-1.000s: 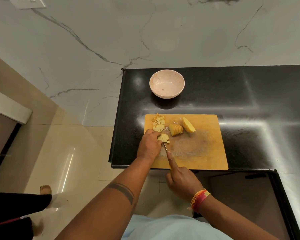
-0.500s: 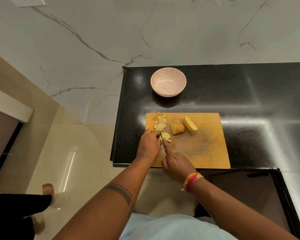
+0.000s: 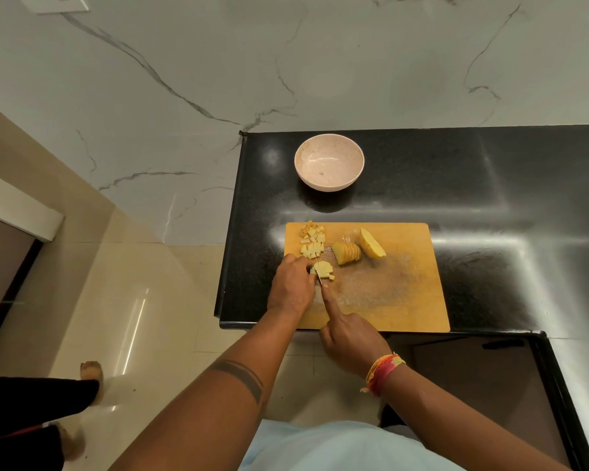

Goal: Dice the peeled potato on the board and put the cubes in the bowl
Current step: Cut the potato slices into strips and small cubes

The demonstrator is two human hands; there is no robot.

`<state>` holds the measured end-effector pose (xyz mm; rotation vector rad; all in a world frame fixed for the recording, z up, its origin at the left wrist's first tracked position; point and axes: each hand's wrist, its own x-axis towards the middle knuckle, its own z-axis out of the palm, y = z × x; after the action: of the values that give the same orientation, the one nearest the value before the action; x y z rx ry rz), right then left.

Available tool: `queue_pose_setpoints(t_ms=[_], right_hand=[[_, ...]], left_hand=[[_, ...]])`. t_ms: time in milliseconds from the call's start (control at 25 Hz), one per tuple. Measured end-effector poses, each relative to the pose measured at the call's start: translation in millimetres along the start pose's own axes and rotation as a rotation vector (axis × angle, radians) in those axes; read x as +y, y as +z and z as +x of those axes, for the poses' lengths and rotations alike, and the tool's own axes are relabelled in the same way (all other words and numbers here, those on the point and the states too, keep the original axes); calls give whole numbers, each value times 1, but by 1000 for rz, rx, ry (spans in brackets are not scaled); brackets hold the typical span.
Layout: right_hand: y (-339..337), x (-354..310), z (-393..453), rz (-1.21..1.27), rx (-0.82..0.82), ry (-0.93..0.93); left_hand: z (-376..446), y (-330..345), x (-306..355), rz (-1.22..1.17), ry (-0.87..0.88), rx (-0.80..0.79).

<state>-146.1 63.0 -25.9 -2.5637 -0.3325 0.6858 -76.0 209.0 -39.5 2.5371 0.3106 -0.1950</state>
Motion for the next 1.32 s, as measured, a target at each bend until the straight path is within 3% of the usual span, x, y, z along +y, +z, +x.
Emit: queue_pose_setpoints(t_ms=[360,720,960,1200,1320], right_hand=[[-8,18,-18,52,80,-40],[10,18,-18,130,123,74],[10,-1,10,159,72,96],[0,-5,28,203,127,96],[-6,0,22,217,154,67]], left_hand=[[1,4,-2,-93,2,24],[-12,12,-1,-55,17,-37],[6,10,12,-91,-7,25],[17,3,14,-107,-6,81],[11,0,7,-83,83,92]])
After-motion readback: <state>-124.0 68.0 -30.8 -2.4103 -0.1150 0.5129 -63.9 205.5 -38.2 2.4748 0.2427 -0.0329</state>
